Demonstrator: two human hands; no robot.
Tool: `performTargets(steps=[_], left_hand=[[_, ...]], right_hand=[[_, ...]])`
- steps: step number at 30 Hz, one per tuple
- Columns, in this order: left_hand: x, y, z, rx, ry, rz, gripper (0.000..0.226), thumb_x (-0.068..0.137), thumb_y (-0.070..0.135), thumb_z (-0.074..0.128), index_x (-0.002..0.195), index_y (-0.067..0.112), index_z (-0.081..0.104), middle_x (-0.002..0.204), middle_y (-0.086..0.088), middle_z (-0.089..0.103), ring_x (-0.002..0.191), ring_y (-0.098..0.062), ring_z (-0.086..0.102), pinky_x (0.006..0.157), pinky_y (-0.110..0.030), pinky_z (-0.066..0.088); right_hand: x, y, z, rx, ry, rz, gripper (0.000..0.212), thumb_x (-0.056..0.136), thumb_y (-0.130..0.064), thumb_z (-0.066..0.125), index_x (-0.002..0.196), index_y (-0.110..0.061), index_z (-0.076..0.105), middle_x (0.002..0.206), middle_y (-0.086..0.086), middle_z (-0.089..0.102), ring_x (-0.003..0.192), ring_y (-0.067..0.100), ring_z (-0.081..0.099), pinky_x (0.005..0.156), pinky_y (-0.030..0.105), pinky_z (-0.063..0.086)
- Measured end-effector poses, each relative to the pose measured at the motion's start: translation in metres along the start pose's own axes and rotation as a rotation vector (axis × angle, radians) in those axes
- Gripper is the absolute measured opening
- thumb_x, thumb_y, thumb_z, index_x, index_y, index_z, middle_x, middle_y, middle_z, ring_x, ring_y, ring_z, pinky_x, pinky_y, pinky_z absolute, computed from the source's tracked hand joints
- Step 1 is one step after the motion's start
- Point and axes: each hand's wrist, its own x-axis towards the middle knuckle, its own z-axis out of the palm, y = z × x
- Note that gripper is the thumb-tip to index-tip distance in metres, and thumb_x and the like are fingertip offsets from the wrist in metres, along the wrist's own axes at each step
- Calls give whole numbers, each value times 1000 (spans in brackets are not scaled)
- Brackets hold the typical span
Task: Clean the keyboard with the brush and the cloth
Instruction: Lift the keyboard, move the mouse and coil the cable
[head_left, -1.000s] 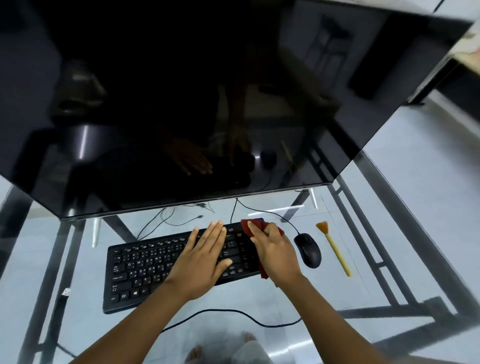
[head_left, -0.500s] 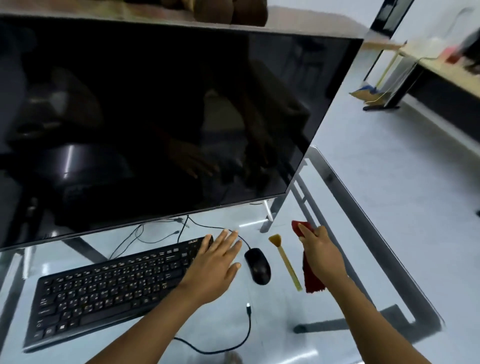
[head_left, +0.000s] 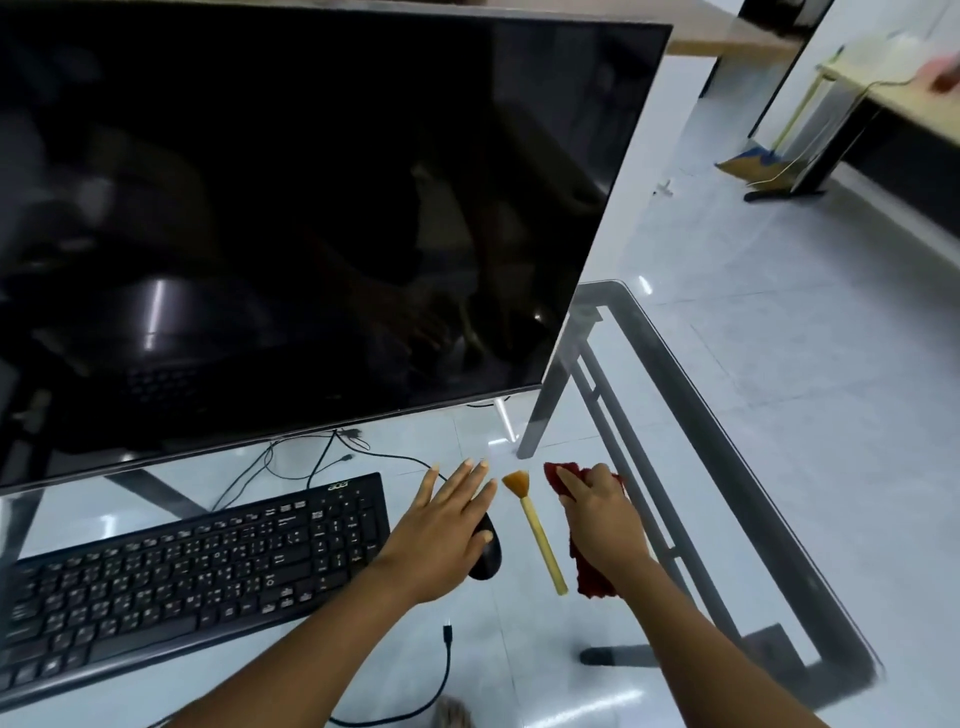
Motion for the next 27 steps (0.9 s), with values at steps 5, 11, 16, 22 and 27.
performTargets(steps=[5, 11, 16, 22, 27], left_hand=[[-19, -14, 10, 6, 57, -50, 59, 100, 46, 26, 152, 19, 16, 160, 1, 3, 147, -14, -7, 116, -41, -6], [-65, -57, 10, 27, 60, -214, 59, 99, 47, 28, 149, 17, 26, 158, -3, 21, 147, -17, 8, 112, -43, 5], [-105, -89, 6, 14, 104, -325, 59, 96, 46, 31, 145, 13, 36, 154, -5, 33, 144, -18, 21, 112, -44, 11], [-182, -137, 14, -121, 241, -575, 66, 96, 52, 21, 151, 15, 21, 159, 1, 10, 148, -12, -3, 117, -39, -4], [-249, -177, 22, -252, 365, -866, 73, 92, 54, 23, 148, 8, 30, 160, -6, 15, 148, -18, 3, 118, -47, 6]], right_hand=[[4, -18, -2, -31, 155, -101, 42, 83, -23, 74, 121, -11, 63, 94, 10, 59, 79, 21, 58, 68, 30, 54], [8, -98, 11, 31, 182, -350, 46, 81, -21, 73, 124, -10, 61, 100, 11, 55, 79, 29, 59, 64, 38, 53], [-7, -173, 29, 106, 90, -433, 43, 87, -27, 63, 127, -12, 58, 103, 10, 54, 84, 27, 58, 68, 36, 54], [-26, -215, 59, 123, -57, -330, 54, 93, -39, 52, 141, -17, 42, 128, 8, 43, 113, 28, 46, 94, 38, 47], [-34, -226, 67, 217, -11, -82, 61, 90, -36, 61, 139, -5, 40, 123, 19, 46, 110, 37, 47, 90, 45, 48]])
